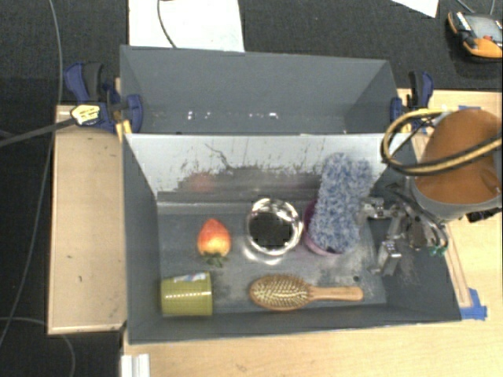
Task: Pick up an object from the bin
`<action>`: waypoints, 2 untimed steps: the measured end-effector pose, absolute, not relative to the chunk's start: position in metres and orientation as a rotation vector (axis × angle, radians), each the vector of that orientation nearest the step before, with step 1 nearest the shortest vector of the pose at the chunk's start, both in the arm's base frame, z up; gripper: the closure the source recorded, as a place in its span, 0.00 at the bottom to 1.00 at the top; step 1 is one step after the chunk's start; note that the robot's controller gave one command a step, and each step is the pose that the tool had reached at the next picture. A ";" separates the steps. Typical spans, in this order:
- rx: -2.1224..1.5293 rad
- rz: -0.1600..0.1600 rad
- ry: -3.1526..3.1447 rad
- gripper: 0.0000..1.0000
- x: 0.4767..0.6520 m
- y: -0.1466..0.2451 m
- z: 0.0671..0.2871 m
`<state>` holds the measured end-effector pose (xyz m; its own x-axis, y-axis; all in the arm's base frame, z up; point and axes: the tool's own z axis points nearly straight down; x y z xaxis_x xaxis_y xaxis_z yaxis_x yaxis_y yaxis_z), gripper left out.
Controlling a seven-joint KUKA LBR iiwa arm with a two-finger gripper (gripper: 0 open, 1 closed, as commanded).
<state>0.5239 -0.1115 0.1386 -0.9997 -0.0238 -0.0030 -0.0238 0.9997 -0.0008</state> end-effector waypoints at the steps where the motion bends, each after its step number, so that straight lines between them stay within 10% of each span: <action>1: -0.038 -0.001 3.138 0.00 0.524 -0.111 0.139; 2: 0.094 0.001 3.136 0.00 0.513 -0.074 0.070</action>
Offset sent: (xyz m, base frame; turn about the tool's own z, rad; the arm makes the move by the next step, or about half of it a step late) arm -0.0108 0.0364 -0.0683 0.0838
